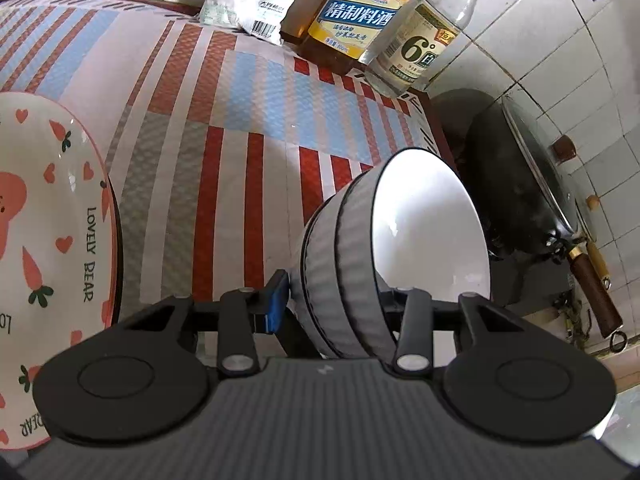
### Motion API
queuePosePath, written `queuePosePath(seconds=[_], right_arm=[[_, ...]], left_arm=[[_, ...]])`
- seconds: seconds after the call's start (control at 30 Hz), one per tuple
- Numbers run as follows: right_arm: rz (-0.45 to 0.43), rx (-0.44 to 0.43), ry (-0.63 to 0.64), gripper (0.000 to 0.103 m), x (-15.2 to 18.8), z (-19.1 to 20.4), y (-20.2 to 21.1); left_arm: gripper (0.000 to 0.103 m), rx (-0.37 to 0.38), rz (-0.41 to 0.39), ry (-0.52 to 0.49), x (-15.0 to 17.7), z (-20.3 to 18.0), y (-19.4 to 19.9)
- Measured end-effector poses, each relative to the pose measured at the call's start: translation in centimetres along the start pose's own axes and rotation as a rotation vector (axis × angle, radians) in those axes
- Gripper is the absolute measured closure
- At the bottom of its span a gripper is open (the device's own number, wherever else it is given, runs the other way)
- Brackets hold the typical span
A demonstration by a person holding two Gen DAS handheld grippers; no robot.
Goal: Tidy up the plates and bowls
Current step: 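Grip the rim of the three-bowl stack with the left gripper and lift, then carry the bowl stack with the left gripper onto the bunny plate stack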
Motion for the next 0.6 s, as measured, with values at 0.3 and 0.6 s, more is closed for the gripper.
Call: queuePosePath(seconds=[0.3,0.6], right_arm=[[0.003,0.000,0.031,0.000,-0.9,-0.2,-0.4],[-0.036,-0.009,0.088,0.000,-0.8,0.0,-0.1]], left_arm=[[0.062,-0.028,-0.021,-0.019,0.1,-0.3,0.1],[0.062,-0.029,-0.034,-0.042,0.5,-0.3,0.6]])
Point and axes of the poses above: each gripper's, at about its wrist camera, not at the fingertips, and y roughly against the way its jaws point, z to its left, x to its underside, the point moved 2 cm from there along -y, roughly the way its jaws point, and after that the axes turned 12 degrees about z, right-handed, at the moved point
